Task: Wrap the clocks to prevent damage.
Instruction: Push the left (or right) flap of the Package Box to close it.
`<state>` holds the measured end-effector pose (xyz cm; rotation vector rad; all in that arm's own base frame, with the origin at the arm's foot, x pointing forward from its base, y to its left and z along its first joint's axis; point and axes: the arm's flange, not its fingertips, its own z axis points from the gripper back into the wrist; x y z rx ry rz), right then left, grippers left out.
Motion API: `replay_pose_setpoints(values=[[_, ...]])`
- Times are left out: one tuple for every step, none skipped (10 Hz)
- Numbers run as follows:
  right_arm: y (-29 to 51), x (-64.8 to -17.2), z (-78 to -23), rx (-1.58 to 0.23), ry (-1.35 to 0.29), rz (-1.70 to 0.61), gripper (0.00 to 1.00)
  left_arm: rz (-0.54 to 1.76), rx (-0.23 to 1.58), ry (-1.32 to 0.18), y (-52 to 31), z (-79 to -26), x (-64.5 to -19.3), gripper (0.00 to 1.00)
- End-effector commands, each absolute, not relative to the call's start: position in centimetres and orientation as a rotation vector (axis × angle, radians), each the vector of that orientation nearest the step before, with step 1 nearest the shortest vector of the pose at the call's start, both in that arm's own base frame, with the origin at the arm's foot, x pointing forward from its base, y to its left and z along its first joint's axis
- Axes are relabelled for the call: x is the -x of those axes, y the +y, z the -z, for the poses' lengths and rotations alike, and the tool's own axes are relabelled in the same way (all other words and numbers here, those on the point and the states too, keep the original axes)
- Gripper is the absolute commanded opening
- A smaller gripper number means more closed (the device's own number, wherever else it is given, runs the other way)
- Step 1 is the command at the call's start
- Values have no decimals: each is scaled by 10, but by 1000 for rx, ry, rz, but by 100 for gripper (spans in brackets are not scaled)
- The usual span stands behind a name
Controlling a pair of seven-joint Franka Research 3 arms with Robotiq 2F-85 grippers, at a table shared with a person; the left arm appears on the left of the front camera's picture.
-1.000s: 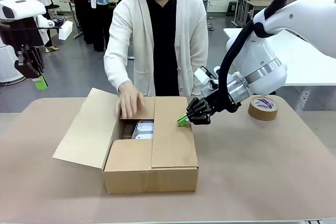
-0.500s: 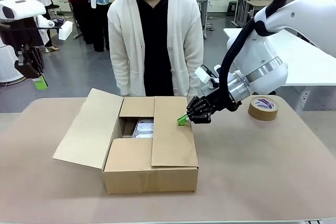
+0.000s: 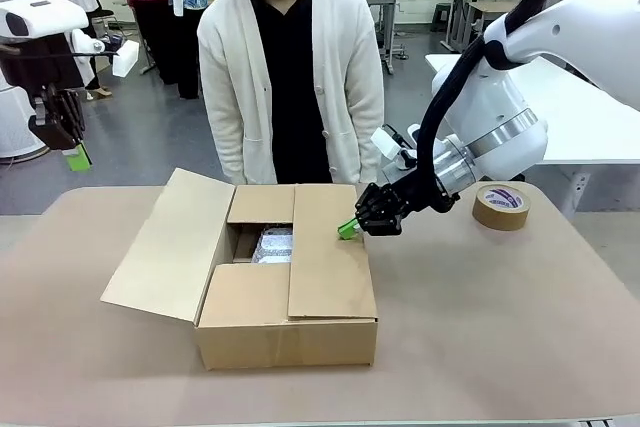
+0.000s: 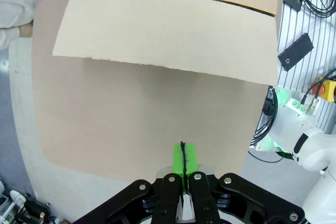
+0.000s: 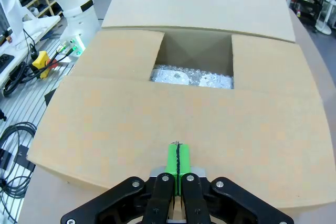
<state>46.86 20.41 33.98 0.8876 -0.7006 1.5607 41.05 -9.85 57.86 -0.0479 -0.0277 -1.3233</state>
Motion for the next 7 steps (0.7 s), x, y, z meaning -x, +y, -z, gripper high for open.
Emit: replay_pose_setpoints(values=[[205, -469, -335, -888, -691, -1547, 1, 1319, 47, -18, -97, -582, -410, 0], [205, -469, -335, -888, -691, -1547, 1, 1323, 48, -28, -98, -579, -411, 0], [205, -469, -335, -888, -691, -1547, 1, 1558, 163, -147, -88, -568, -412, 0], [205, -469, -335, -888, -691, -1547, 1, 1688, 307, -232, -64, -554, -414, 0], [205, -469, -335, -888, -691, -1547, 1, 1755, 444, -304, -34, -541, -424, 0], [205, -469, -335, -888, -691, -1547, 1, 1743, 562, -412, -5, -521, -419, 0], [205, -469, -335, -888, -691, -1547, 1, 1712, 584, -487, 12, -507, -417, 0]])
